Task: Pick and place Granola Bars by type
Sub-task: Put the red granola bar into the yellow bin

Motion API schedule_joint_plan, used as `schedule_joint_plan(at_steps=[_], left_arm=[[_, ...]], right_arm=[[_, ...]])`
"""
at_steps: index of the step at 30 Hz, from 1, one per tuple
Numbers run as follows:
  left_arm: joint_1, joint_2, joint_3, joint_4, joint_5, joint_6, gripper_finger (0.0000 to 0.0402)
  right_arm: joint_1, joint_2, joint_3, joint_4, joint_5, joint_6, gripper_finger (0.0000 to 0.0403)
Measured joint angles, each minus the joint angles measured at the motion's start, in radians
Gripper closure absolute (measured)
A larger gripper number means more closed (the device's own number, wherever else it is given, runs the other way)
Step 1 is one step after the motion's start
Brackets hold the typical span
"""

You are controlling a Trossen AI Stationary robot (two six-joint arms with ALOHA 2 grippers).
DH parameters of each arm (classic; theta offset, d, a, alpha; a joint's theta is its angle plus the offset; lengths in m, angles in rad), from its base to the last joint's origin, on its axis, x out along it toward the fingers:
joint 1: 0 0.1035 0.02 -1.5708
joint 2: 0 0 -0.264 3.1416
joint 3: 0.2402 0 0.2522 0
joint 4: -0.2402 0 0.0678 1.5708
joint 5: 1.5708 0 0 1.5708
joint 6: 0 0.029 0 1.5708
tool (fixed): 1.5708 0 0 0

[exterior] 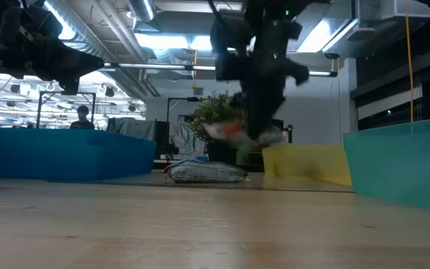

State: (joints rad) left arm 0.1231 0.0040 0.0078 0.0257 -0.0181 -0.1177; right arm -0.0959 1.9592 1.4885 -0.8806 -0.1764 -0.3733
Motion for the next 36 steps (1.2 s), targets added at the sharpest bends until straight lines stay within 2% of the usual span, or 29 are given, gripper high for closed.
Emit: schedule_joint_plan(at_steps=[8,21,28,36], left_arm=[[0.000,0.000,0.000,0.000,0.000,0.000,0.0393],[0.000,0.000,0.000,0.000,0.000,0.000,0.0393],[0.000,0.000,0.000,0.000,0.000,0.000,0.0389],[0.000,0.000,0.000,0.000,0.000,0.000,0.0394]], right_arm=[[-0.080,-0.114,0.081,-0.059,-0.001,0.014,0.0377],[-0.191,-0.232,0.087,-0.073,0.004,0.123,0.0381],[-0.240,-0.288,0.087,-0.105,0.085,0.163,0.0369],[-0.329,-0.386,0.087,-0.186,0.105,0.271,0.0384]])
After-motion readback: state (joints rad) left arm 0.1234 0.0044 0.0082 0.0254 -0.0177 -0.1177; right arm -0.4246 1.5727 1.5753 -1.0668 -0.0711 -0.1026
